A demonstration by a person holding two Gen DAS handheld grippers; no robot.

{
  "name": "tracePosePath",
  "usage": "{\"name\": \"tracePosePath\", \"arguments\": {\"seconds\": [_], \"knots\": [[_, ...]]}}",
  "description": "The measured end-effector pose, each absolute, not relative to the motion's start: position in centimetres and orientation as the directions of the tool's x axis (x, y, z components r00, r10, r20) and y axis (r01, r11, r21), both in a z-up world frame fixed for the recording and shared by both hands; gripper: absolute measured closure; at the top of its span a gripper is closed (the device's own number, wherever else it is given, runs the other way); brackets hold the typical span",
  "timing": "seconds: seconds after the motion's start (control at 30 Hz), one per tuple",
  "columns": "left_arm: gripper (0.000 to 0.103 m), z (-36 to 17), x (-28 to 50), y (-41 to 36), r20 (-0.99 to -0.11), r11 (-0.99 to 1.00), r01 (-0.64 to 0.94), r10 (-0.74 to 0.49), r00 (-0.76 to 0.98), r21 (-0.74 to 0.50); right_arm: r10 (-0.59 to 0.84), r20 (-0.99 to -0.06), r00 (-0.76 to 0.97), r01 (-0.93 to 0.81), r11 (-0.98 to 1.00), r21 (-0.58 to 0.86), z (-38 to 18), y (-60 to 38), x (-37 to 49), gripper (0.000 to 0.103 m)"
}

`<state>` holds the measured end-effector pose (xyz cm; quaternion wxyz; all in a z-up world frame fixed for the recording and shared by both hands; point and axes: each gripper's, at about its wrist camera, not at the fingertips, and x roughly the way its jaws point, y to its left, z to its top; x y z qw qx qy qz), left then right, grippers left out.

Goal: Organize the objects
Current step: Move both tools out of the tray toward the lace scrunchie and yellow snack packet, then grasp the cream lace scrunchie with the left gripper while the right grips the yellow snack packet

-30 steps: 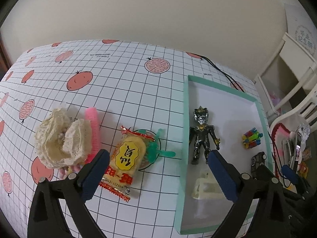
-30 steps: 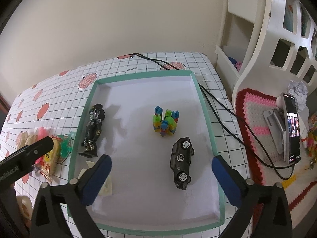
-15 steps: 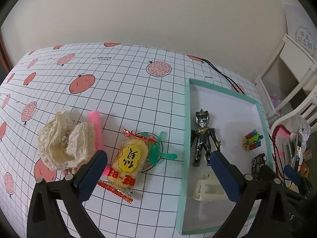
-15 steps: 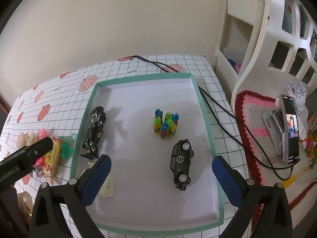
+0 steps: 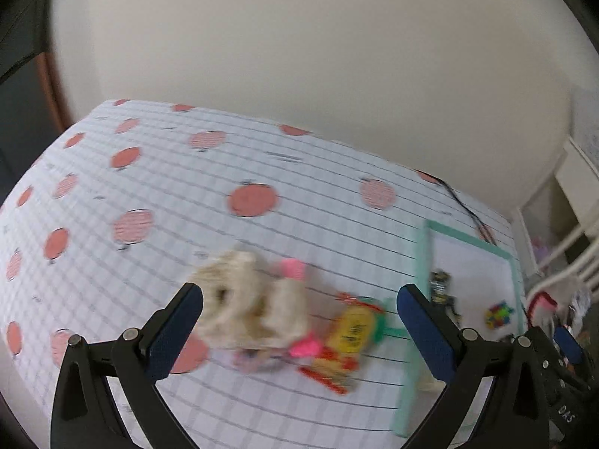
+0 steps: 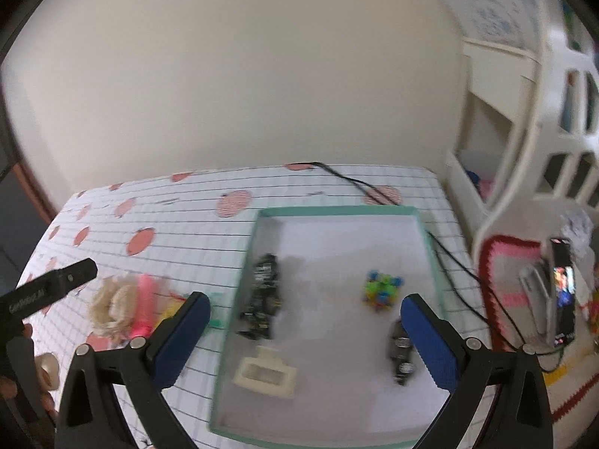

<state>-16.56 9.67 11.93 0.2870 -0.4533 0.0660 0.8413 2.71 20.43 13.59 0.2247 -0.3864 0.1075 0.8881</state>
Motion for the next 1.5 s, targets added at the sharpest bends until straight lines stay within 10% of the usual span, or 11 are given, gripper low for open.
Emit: {"name": "tracePosePath", "arguments": {"seconds": [0.7, 1.5], "knots": [[0.000, 6.4, -23.2, 6.3, -0.905, -0.880, -0.447, 0.313, -0.289, -0.162, 0.155, -0.842, -0.516, -0.322, -0.947, 0.022, 6.5, 11.9, -4.9, 0.001], [0.019, 1.6, -24.7, 8.0, -0.943, -0.879, -0.446, 0.275, -0.186, -0.169, 0.132, -0.898, -0.419, -0.368, -0.929, 0.035, 1.6, 11.2, -7.6, 0.027]]}}
